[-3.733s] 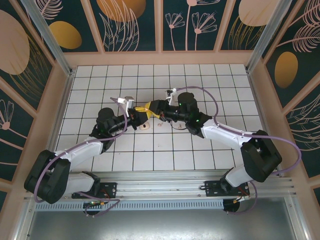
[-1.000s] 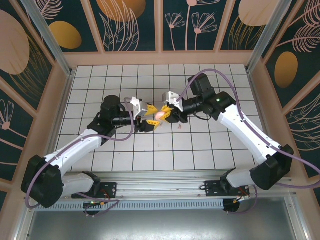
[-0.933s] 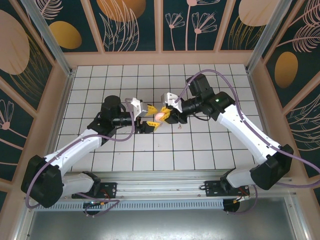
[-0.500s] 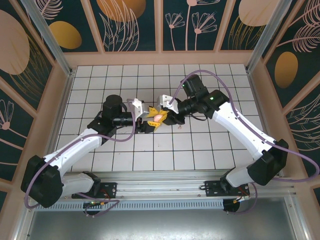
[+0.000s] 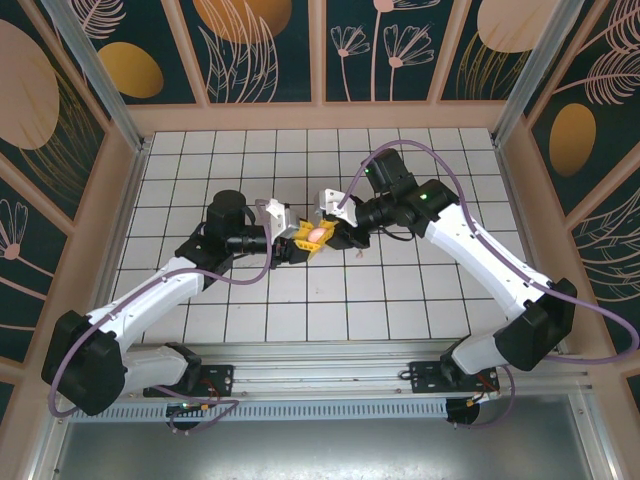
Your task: Insert wireless bluetooth earbuds into charging case
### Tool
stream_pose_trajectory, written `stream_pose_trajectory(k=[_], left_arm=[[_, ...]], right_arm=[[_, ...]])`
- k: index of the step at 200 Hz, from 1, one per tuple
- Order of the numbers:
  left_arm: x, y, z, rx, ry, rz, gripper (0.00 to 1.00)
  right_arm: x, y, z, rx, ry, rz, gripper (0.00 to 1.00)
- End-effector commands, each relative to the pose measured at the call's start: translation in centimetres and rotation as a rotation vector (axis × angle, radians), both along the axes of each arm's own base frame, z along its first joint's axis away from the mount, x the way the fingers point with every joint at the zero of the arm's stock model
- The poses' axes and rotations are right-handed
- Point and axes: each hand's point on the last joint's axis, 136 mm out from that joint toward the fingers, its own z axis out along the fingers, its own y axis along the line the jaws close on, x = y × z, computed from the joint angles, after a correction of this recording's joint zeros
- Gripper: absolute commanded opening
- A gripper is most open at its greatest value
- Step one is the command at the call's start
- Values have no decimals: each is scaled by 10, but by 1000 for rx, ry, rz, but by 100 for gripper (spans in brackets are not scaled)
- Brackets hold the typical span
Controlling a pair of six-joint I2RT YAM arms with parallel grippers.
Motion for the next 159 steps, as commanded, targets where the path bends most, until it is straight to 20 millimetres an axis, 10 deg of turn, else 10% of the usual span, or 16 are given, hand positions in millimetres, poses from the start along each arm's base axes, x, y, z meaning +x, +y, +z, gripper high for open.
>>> stream_pose_trajectory(k=[1, 44, 124, 159], left_arm=[[1, -2, 7, -2, -26, -5, 38], [1, -2, 4, 4, -19, -2, 42], [3, 0, 5, 11, -34, 16, 19], [3, -1, 7, 8, -38, 15, 17]], right_arm=[[-9, 0, 20, 48, -20, 23, 9], [-9, 1, 20, 53, -17, 25, 9], [-11, 1, 21, 59, -5, 22, 10], [-12, -4, 28, 105, 6, 7, 29]])
